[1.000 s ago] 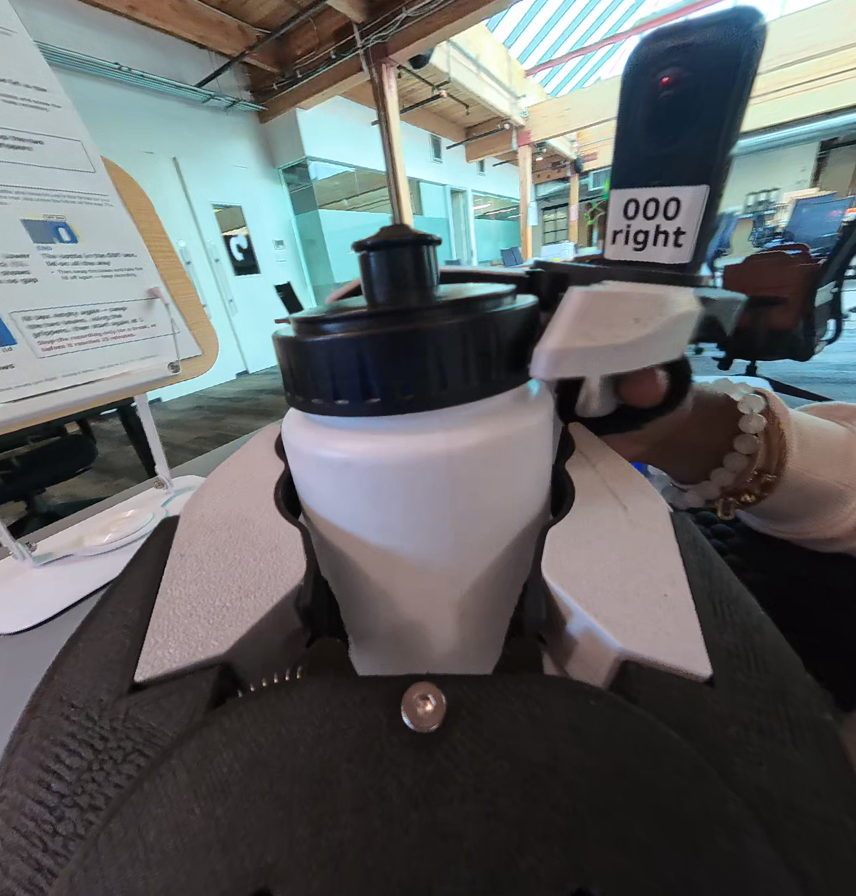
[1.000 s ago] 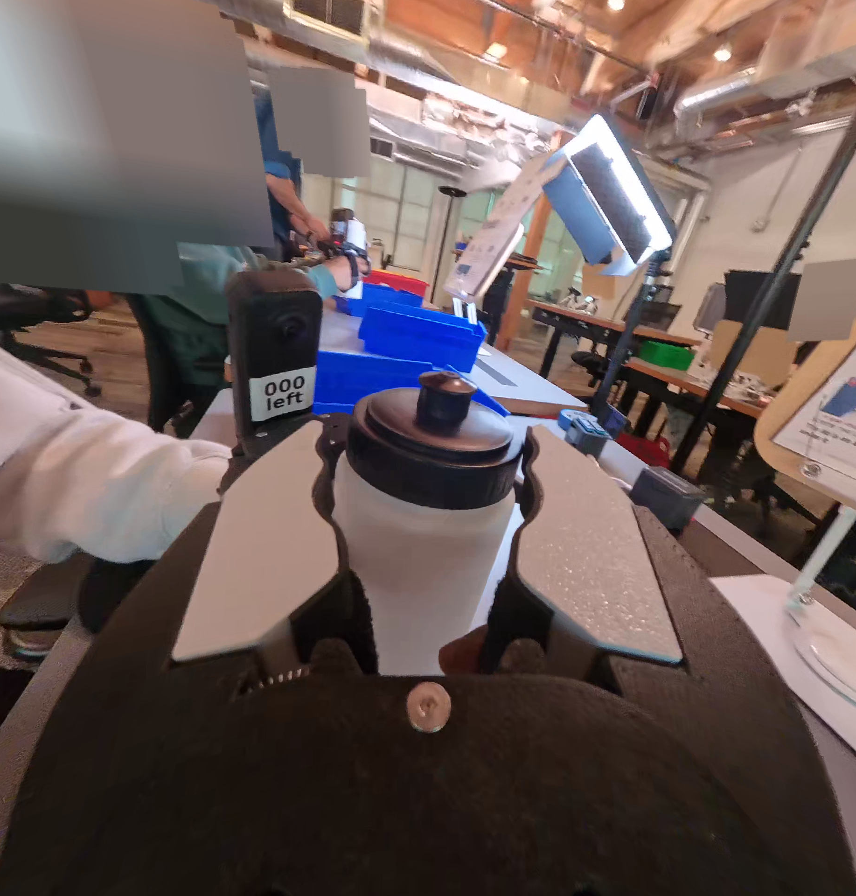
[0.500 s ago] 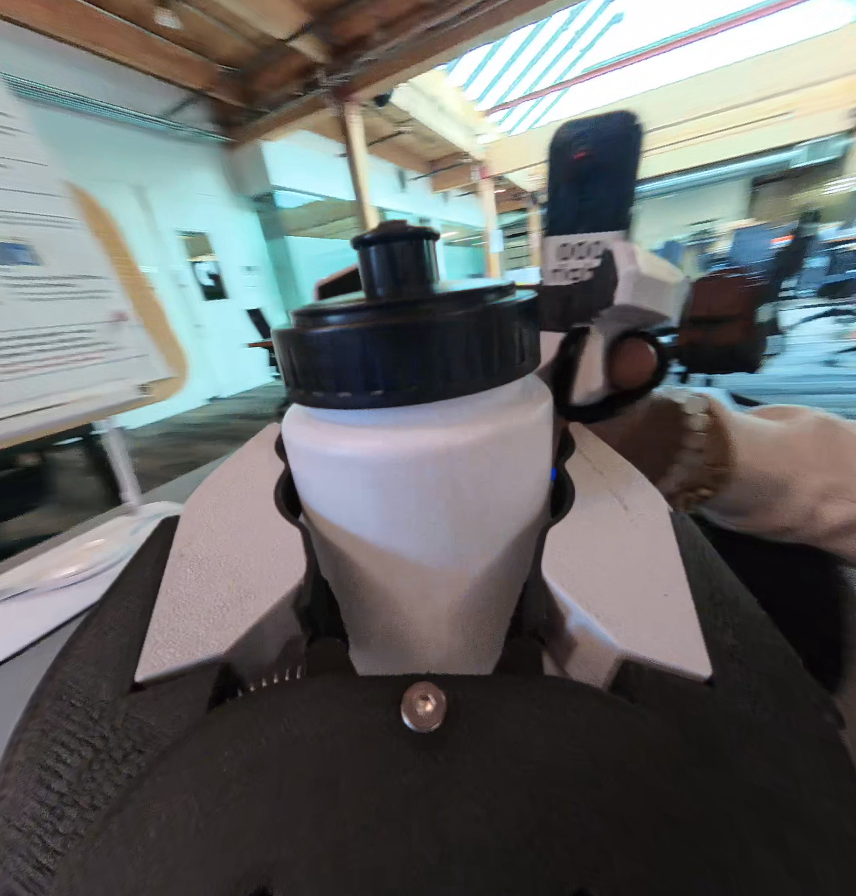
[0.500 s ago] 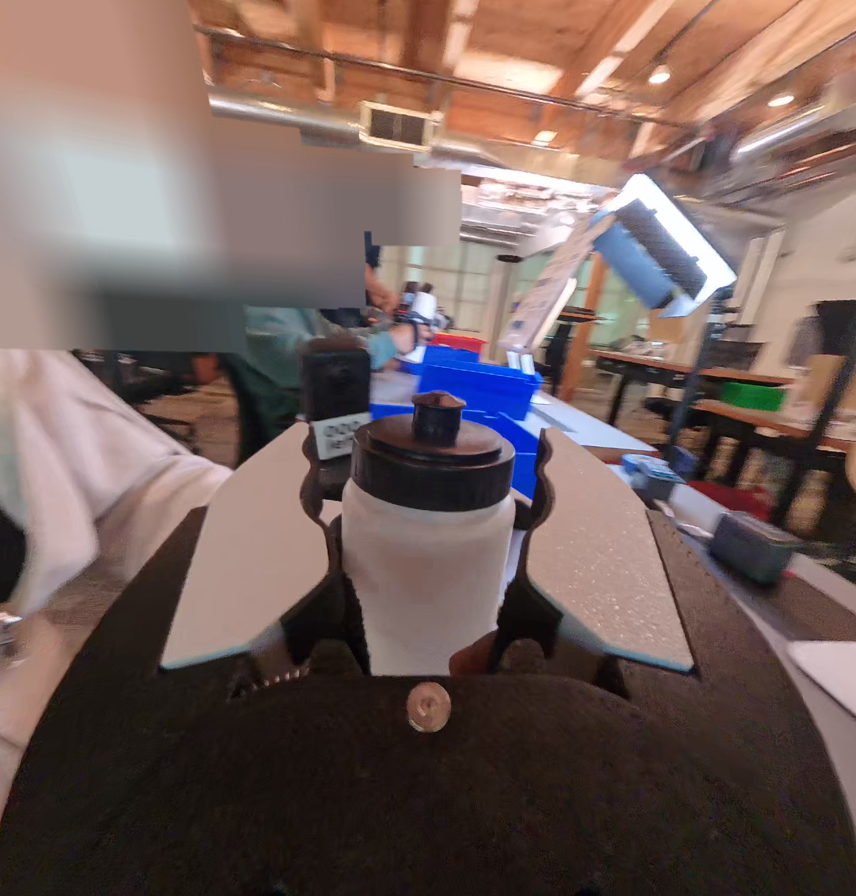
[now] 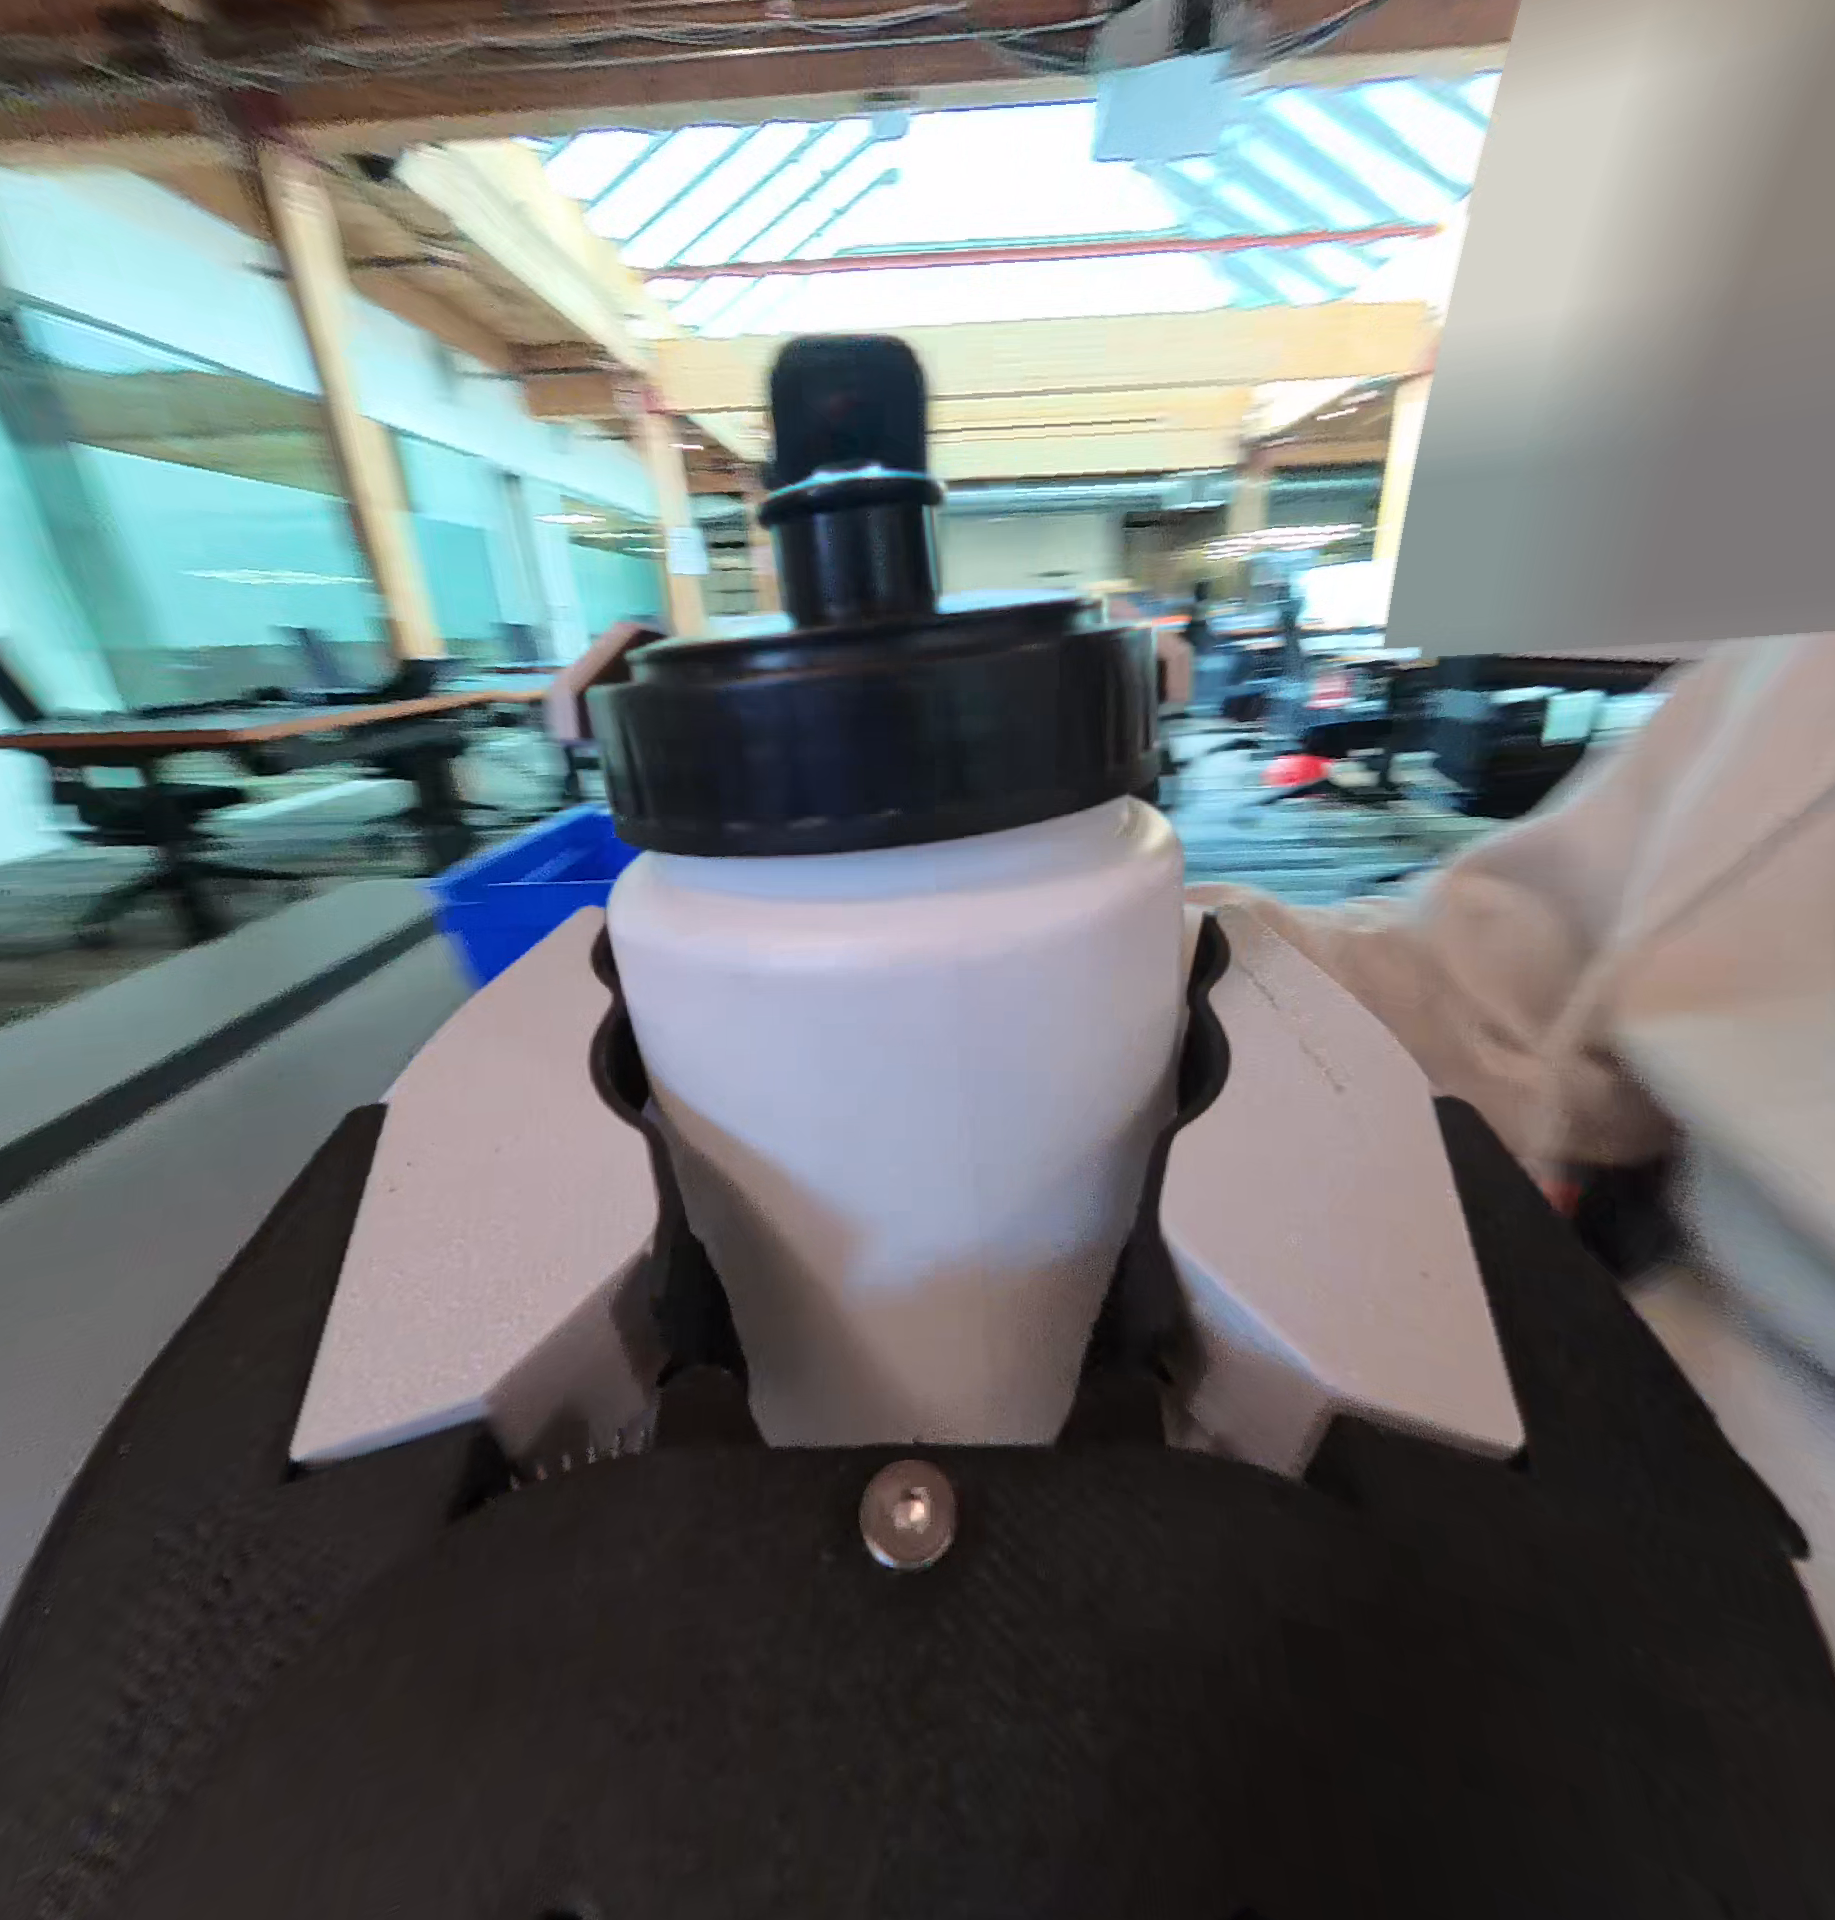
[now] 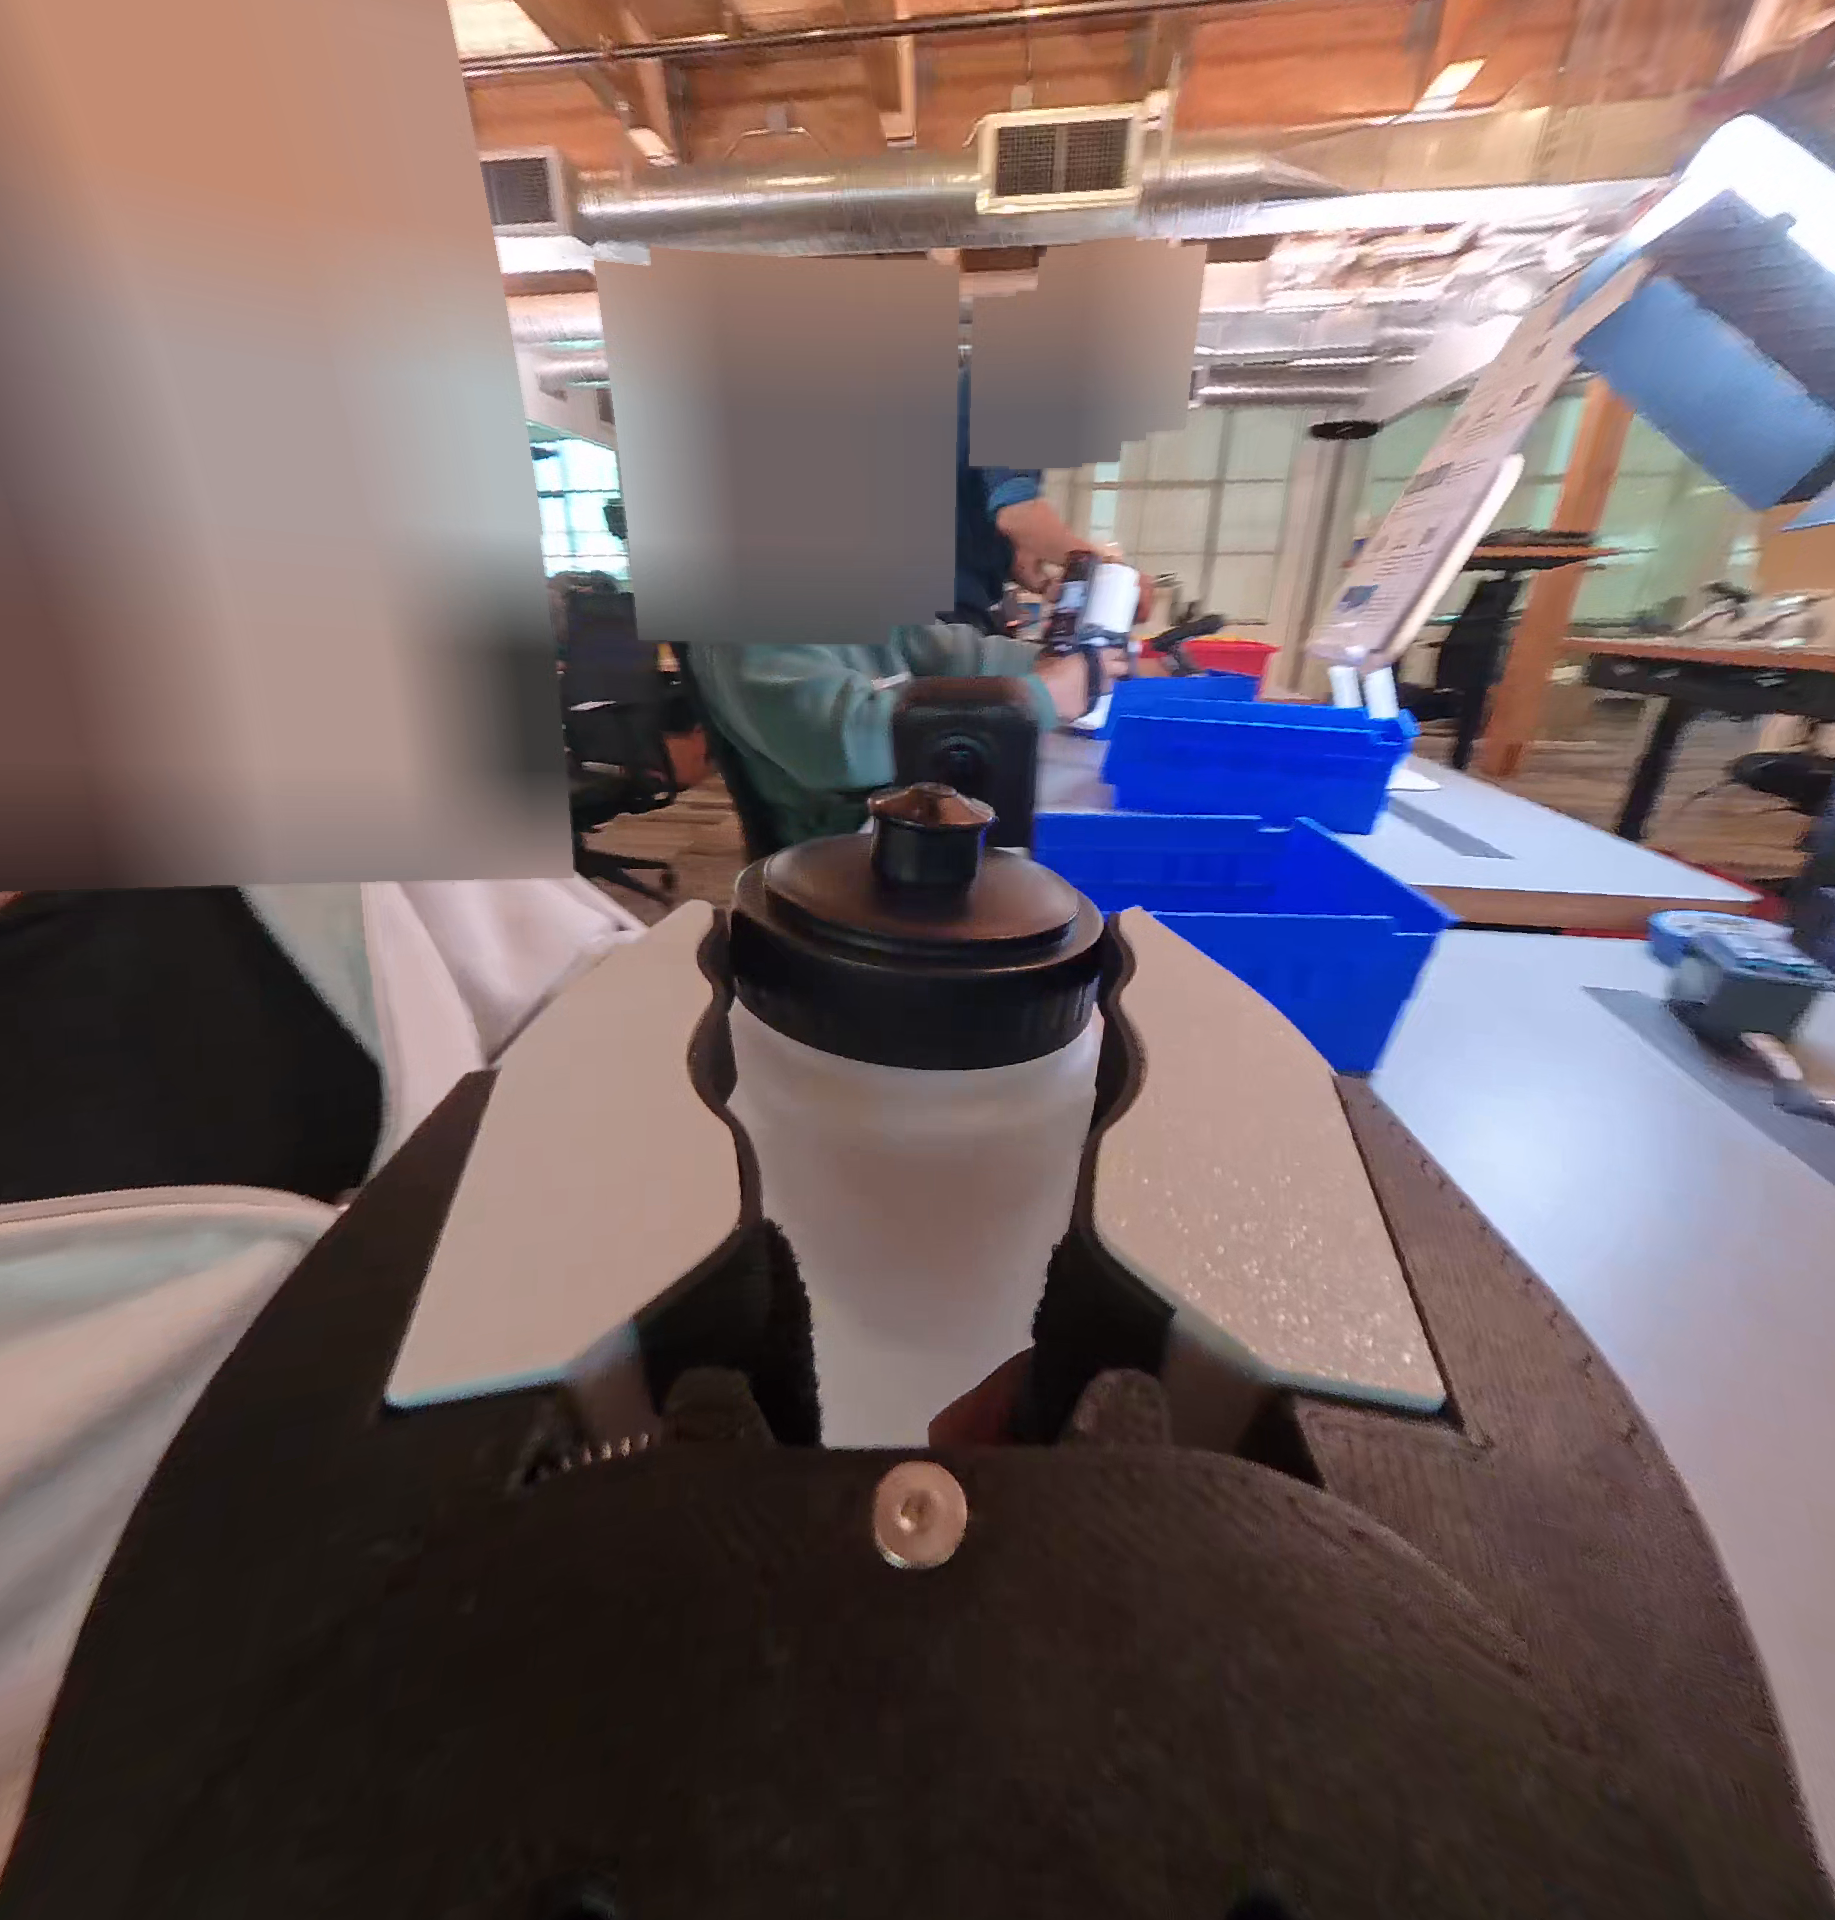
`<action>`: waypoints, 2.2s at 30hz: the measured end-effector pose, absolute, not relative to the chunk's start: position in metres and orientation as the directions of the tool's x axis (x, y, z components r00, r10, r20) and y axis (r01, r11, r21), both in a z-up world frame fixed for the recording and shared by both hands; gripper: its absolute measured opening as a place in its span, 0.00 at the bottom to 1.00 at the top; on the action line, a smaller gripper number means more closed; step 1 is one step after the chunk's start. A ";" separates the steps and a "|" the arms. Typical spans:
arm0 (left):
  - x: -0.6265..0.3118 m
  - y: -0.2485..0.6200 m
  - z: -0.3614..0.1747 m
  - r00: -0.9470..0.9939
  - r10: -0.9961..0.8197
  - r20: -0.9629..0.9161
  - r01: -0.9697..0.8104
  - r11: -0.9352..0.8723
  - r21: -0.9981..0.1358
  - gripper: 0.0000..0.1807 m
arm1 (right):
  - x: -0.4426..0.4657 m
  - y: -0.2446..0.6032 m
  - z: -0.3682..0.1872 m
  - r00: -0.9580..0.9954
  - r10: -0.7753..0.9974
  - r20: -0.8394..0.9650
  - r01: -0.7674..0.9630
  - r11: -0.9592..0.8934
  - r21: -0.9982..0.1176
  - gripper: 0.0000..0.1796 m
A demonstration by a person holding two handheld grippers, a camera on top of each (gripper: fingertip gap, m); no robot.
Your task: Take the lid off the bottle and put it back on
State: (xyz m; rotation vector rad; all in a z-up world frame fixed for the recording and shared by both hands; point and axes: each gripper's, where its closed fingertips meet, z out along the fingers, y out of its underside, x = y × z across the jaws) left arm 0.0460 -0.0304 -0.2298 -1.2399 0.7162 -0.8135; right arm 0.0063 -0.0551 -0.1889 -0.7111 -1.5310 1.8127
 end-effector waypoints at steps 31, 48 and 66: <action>0.028 -0.009 -0.229 0.747 -0.622 -0.234 -0.064 0.283 -0.957 0.56 | -0.012 -0.047 -0.196 -0.405 0.899 0.167 -0.125 0.127 -0.984 0.41; 0.012 0.006 -0.231 0.843 -0.519 -0.137 -0.023 0.221 -0.975 0.56 | -0.009 -0.034 -0.180 -0.332 0.932 0.144 -0.208 0.076 -0.975 0.49; 0.029 -0.006 -0.232 0.750 -0.646 -0.142 0.024 0.241 -0.970 0.56 | -0.002 -0.038 -0.174 -0.400 0.906 0.138 -0.266 0.029 -0.963 0.54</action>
